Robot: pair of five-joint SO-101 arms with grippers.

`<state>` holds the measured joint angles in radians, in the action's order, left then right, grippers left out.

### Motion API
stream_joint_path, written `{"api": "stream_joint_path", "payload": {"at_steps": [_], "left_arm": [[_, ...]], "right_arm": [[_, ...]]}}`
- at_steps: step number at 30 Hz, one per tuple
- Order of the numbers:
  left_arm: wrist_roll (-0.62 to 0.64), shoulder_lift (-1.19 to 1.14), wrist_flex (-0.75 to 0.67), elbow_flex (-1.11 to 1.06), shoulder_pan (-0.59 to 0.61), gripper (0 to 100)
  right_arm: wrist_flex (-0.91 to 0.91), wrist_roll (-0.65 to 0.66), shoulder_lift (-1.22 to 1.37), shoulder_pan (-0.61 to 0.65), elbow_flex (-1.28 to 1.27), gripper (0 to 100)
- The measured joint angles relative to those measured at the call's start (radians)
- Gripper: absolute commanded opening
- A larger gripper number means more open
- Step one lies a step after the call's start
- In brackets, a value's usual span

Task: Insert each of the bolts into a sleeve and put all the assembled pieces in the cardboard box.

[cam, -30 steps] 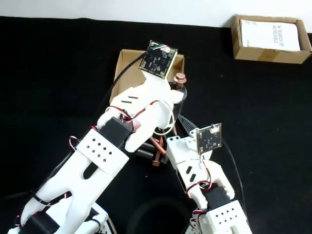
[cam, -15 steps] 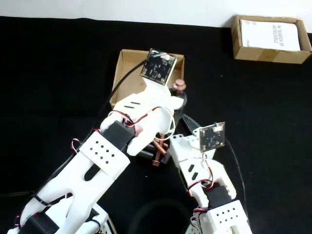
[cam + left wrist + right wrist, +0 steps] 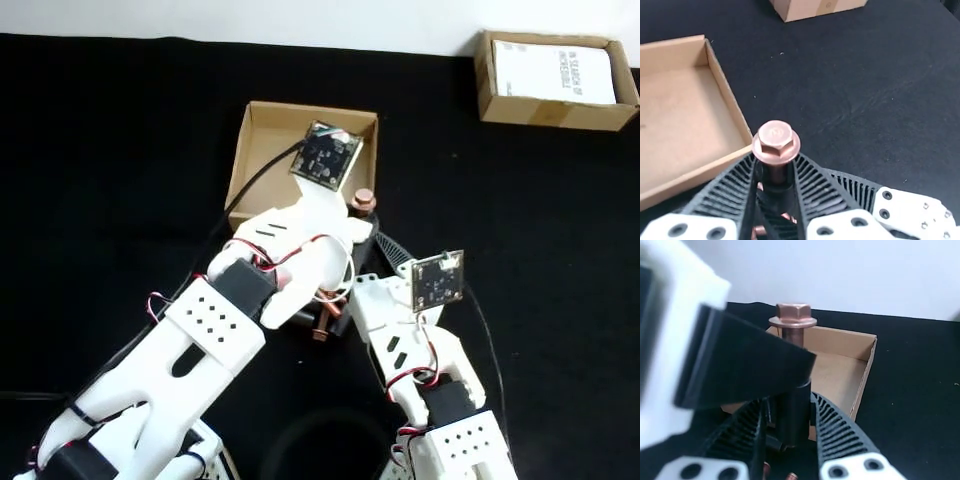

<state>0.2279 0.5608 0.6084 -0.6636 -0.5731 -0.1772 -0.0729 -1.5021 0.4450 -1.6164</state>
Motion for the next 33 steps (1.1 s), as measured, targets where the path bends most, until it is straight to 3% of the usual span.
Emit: {"api": "stream_joint_path", "payload": {"at_steps": [5, 10, 15, 20, 25, 30, 33], "left_arm": [[0.0, 0.0, 0.052, 0.002, 0.005, 22], [-0.005, 0.0, 0.265, 0.075, 0.008, 25], [-0.005, 0.051, 0.493, 0.238, 0.002, 17], [-0.074, 0.189, 0.565, 0.327, 0.011, 0], [-0.153, 0.336, 0.572, 0.33, 0.109, 2], [-0.164, 0.489, 0.572, 0.233, 0.282, 2], [-0.166, 0.597, 0.572, 0.101, 0.399, 2]], "right_arm": [[0.0, 0.0, 0.0, 0.0, 0.0, 0.8], [-0.008, 0.003, 0.0, -0.005, 0.0, 0.8], [-0.144, 0.003, 0.0, -0.002, 0.064, 0.8], [-0.224, -0.012, 0.041, -0.008, 0.189, 0.8], [-0.273, -0.054, 0.252, -0.052, 0.405, 0.8], [-0.275, -0.055, 0.512, -0.058, 0.58, 0.8], [-0.278, 0.021, 0.683, -0.058, 0.692, 0.8]]}}
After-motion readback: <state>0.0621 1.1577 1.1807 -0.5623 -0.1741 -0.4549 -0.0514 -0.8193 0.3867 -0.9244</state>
